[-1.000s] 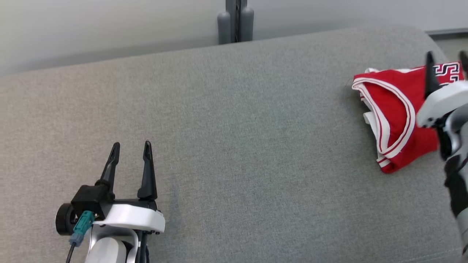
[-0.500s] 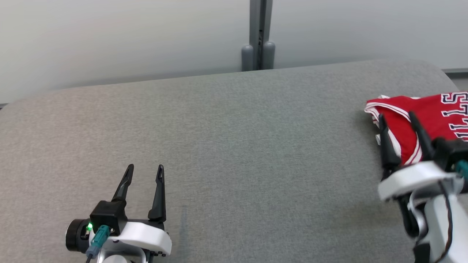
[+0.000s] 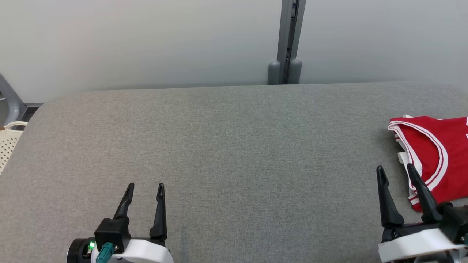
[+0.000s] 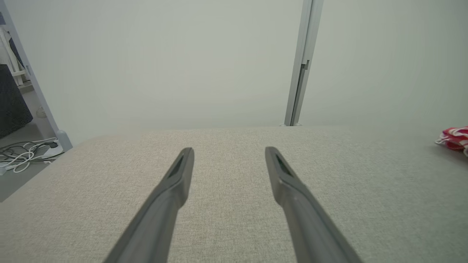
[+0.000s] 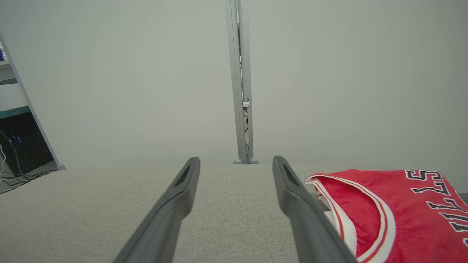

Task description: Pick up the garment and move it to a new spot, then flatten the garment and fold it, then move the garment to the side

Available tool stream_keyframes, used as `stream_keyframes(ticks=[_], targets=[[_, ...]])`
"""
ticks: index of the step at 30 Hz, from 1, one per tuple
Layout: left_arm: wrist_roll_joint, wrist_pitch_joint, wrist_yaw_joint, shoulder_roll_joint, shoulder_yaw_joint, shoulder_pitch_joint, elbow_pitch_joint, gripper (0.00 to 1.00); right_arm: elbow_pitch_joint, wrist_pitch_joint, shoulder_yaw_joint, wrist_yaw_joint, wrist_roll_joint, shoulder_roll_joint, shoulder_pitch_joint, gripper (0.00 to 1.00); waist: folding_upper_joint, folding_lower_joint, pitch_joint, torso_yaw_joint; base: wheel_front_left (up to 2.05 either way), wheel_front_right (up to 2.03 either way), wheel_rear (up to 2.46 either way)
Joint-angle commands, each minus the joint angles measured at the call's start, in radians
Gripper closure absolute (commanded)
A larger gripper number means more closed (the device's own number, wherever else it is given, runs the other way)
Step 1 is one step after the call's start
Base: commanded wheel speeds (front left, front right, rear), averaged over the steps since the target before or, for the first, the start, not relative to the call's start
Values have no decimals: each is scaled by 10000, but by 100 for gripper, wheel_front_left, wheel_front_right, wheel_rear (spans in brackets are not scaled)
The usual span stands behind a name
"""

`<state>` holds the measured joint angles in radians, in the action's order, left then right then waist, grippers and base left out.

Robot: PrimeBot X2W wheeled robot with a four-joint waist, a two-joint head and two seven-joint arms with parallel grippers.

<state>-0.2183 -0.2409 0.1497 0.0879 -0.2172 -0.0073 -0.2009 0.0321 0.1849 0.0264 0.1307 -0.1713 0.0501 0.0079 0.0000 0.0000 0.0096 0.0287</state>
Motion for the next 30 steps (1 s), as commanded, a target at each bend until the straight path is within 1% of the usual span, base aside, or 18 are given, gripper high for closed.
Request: stream_keyframes(ticks=[1, 9, 15, 30], targets=[[-43, -35, 45, 25, 18, 35, 87, 0, -107, 13, 10, 3, -76, 28, 216, 0, 0, 0, -50, 81, 0, 0, 0], [-237, -35, 114, -20, -16, 214, 217, 0, -284, 132, 38, 3, -450, 26, 807, 0, 0, 0, -47, 87, 0, 0, 0], [-280, 58, 247, 40, 24, 420, 280, 0, -154, 195, -32, 3, -511, 25, 751, 0, 0, 0, -93, -41, 0, 0, 0], [-272, 110, 548, 200, 59, 573, 405, 0, -37, 78, -7, 3, -565, 25, 702, 0, 0, 0, -205, 42, 0, 0, 0]])
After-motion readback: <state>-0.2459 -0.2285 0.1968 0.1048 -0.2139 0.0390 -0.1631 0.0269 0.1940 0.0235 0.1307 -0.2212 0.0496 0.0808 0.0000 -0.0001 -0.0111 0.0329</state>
